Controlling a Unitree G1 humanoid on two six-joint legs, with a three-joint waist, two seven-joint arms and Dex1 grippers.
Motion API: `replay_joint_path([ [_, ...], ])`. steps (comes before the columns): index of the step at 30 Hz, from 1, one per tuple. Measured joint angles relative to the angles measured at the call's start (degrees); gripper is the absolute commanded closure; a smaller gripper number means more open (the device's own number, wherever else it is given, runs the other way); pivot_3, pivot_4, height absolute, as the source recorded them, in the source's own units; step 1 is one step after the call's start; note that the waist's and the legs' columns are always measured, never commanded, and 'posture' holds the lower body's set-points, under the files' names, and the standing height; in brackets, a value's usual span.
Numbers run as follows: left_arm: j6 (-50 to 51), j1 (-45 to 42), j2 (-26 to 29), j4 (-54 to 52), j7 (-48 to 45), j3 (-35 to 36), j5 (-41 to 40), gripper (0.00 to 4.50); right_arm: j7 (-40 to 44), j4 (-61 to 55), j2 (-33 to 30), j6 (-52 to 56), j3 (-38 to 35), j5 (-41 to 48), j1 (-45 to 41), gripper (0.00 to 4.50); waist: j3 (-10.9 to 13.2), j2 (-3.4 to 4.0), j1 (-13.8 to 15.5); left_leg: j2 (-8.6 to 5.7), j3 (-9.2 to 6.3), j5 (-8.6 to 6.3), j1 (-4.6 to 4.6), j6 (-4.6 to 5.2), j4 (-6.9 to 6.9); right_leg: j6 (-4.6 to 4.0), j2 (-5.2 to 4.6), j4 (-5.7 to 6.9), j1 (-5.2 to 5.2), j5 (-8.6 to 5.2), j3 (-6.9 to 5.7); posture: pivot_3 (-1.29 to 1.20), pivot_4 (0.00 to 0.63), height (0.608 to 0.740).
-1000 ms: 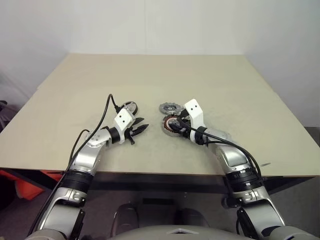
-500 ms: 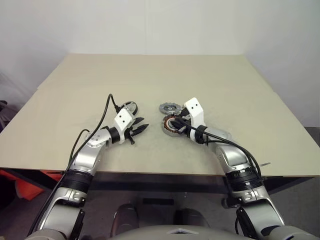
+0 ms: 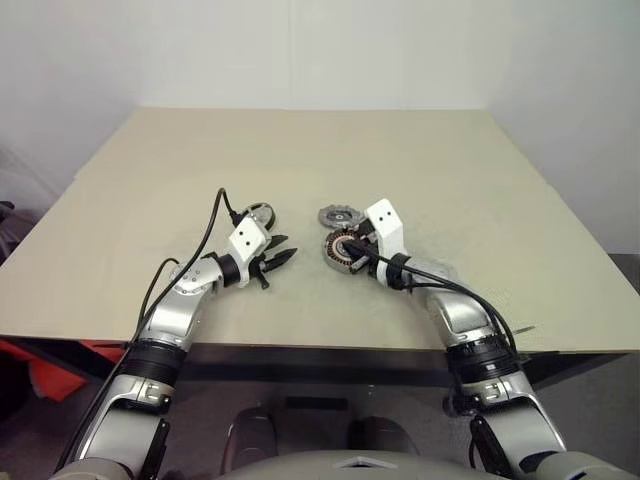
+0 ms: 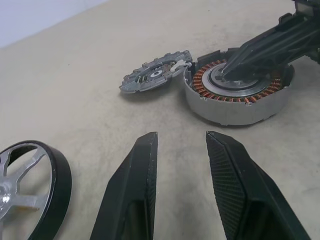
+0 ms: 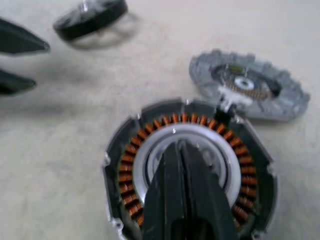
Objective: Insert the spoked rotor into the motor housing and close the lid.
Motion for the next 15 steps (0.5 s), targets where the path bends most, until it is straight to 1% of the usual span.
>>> replay_joint_path([
  [8, 0.0, 0.0, 0.0, 0.0, 0.0, 0.0, 0.0, 2.85, -0.6, 0.7, 0.3, -0.2, -0.3, -0.2, 0.0, 4.49, 0.0, 0.0, 0.0, 0.0, 0.0, -0.04, 0.52, 0.06, -0.01, 0.13, 0.0, 0.0, 0.48, -0.08, 0.01, 0.0, 0.0, 0.74],
  [15, 0.4, 0.0, -0.2, 0.0, 0.8, 0.4, -0.4, 2.85, -0.3, -1.5, -0.2, 0.7, -2.4, 0.8, -0.9, 4.49, 0.0, 0.0, 0.0, 0.01, -0.01, -0.04, 0.5, 0.06, -0.05, 0.02, 0.01, -0.01, 0.45, -0.02, 0.01, 0.0, 0.0, 0.74],
])
